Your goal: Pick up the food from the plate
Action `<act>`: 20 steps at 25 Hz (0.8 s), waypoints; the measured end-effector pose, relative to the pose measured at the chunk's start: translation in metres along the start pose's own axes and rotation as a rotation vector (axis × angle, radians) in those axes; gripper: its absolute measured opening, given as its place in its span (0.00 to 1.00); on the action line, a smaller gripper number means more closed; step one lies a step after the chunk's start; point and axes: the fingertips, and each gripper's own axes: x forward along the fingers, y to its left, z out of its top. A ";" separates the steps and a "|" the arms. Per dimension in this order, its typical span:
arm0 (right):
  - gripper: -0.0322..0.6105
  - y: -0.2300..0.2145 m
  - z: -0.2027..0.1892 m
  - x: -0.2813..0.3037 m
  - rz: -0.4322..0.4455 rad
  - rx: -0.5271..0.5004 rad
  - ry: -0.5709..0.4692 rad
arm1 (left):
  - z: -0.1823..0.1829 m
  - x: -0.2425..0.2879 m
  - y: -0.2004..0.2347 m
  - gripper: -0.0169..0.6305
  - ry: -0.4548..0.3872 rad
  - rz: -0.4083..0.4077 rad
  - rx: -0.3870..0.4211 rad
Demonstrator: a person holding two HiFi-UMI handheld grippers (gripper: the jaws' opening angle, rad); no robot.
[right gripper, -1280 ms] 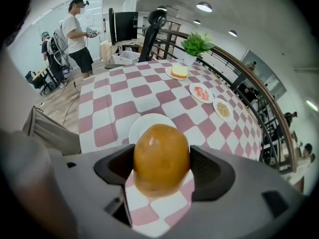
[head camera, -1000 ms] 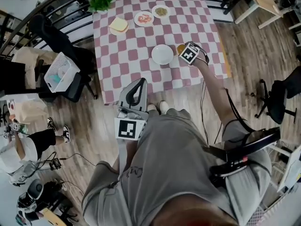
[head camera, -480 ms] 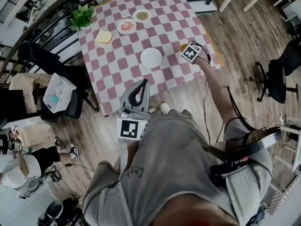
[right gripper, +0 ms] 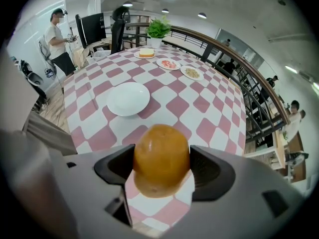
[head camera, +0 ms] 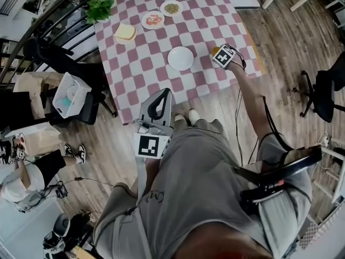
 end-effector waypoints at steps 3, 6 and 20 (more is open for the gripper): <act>0.59 0.002 -0.007 0.018 0.011 0.010 0.007 | -0.010 -0.003 0.005 0.04 0.041 0.020 -0.004; 0.59 0.006 -0.015 0.036 0.020 0.022 0.017 | -0.013 -0.002 0.008 0.04 0.055 0.036 -0.011; 0.59 0.033 -0.030 0.074 0.040 0.010 0.050 | -0.031 0.010 -0.004 0.04 0.077 0.031 -0.073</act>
